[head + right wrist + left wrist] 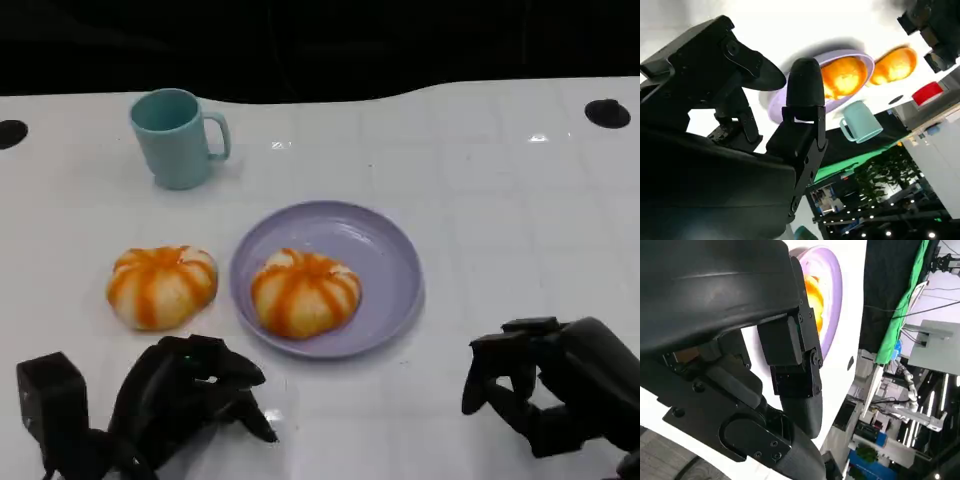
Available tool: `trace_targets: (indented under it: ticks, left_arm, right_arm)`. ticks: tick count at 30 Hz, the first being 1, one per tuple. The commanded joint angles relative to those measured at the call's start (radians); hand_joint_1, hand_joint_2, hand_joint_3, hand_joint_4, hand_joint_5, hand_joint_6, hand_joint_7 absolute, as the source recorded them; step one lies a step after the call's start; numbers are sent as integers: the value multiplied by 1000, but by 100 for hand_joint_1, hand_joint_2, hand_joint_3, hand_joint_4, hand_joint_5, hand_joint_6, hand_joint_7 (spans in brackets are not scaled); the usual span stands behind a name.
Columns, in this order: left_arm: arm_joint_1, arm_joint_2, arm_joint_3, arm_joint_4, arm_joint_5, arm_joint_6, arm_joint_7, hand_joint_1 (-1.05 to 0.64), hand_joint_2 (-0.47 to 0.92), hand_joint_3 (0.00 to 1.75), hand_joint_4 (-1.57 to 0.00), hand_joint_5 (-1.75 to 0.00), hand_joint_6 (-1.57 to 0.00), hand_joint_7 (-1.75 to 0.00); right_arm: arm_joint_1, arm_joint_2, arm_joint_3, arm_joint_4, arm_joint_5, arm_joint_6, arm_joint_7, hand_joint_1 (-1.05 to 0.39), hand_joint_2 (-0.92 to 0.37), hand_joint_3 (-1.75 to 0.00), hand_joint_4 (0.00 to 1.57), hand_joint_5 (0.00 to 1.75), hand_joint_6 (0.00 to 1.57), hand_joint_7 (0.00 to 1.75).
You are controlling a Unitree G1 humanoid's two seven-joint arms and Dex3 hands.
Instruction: Grasp the bread from the table and place it into the plate.
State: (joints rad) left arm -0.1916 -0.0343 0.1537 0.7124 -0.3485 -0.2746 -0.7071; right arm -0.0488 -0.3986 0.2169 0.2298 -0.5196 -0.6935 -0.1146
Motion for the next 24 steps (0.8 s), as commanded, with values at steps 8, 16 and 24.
trace_targets:
  ticks: [8, 16, 24]
  left_arm:
    - [-15, 26, 10, 11, -4, 4, -11, -105, 71, 0, -157, -58, -157, -19]
    - [-20, 34, 16, 24, -12, 7, -23, -105, 71, 0, -157, -58, -157, -19]
    - [-28, 39, 22, 37, -15, 2, -26, -105, 71, 0, -157, -58, -157, -20]
  right_arm:
    - [4, 27, 1, 103, -57, -34, -96, -16, -33, -129, 85, 175, 80, 142]
    - [-29, 47, 12, 185, -86, -78, -171, -17, -34, -127, 88, 175, 84, 133]
    - [-47, 45, 23, 206, -92, -85, -191, -18, -35, -127, 88, 175, 85, 130]
